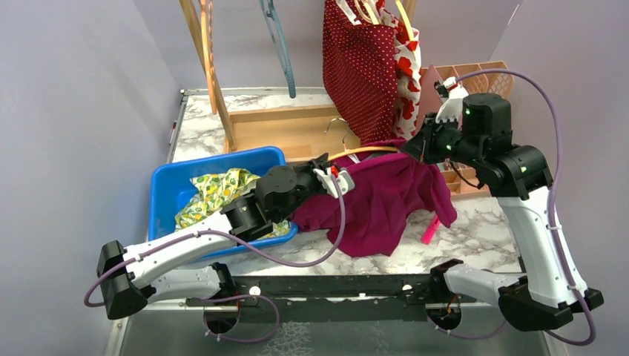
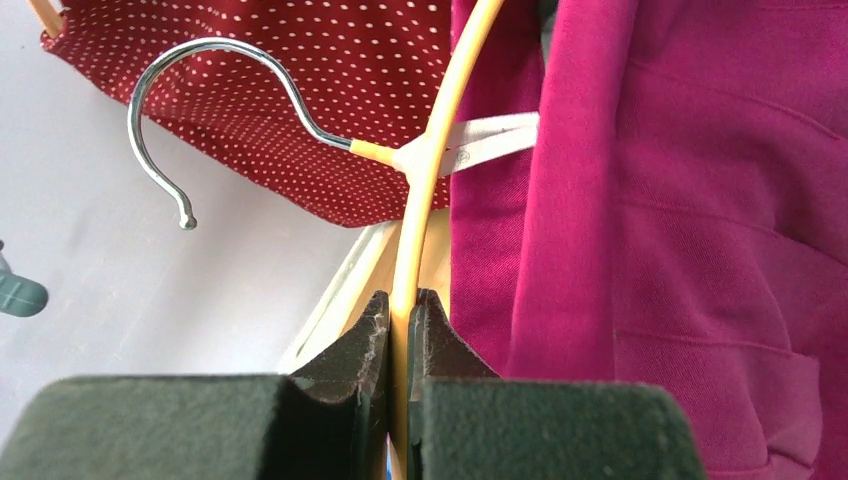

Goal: Remove the skirt from the hanger

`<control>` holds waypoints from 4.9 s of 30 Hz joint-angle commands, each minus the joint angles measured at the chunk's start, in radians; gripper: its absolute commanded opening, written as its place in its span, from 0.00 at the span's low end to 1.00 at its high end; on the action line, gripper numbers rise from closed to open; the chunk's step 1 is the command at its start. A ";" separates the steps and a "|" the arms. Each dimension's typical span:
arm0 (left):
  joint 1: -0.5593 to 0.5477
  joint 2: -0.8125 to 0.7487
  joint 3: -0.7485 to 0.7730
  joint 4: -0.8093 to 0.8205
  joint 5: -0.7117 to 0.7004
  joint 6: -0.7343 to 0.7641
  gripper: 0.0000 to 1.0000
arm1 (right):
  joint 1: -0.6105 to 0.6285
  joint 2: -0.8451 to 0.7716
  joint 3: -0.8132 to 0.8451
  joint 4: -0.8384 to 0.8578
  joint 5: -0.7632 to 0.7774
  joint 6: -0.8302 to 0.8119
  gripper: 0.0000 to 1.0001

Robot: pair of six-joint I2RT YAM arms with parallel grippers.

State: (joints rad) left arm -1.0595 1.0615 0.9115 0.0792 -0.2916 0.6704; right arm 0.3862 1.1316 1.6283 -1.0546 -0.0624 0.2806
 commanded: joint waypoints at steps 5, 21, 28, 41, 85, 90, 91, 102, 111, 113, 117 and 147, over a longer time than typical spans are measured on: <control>0.024 0.069 0.139 0.241 -0.051 -0.070 0.00 | -0.026 -0.022 -0.067 0.017 -0.640 -0.113 0.01; 0.007 0.146 0.176 0.286 0.067 -0.048 0.00 | 0.286 0.093 0.045 0.080 -0.401 0.171 0.11; 0.006 0.114 0.139 0.289 0.074 -0.012 0.00 | 0.285 0.190 0.365 -0.216 -0.024 0.207 0.53; 0.003 0.100 0.153 0.243 0.128 0.001 0.00 | 0.286 0.334 0.512 0.009 0.116 0.145 0.49; 0.041 0.185 0.623 -0.571 -0.149 -1.201 0.83 | 0.285 -0.301 -0.365 0.852 -0.096 -0.366 0.01; 0.108 0.232 0.671 -0.753 -0.175 -1.352 0.67 | 0.286 -0.298 -0.342 0.846 -0.113 -0.395 0.01; 0.119 0.222 0.651 -0.755 -0.170 -1.370 0.64 | 0.286 -0.296 -0.337 0.840 -0.111 -0.399 0.01; 0.268 0.229 0.560 -0.692 -0.023 -1.470 0.57 | 0.285 -0.296 -0.303 0.785 -0.175 -0.406 0.01; 0.286 0.243 0.493 -0.632 0.003 -1.453 0.42 | 0.285 -0.290 -0.284 0.776 -0.189 -0.410 0.01; 0.289 0.236 0.463 -0.631 -0.024 -1.448 0.37 | 0.286 -0.290 -0.277 0.783 -0.190 -0.405 0.01; 0.318 0.242 0.395 -0.624 -0.061 -1.412 0.33 | 0.286 -0.295 -0.262 0.778 -0.218 -0.387 0.01; 0.439 0.163 0.296 -0.582 -0.060 -1.323 0.00 | 0.286 -0.354 -0.152 0.543 -0.157 -0.333 0.01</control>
State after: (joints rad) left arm -0.6540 1.2015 1.1790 -0.4408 -0.2127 -0.7238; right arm 0.6743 0.8074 1.3510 -0.4618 -0.1509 -0.0010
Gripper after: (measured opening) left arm 0.017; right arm 0.061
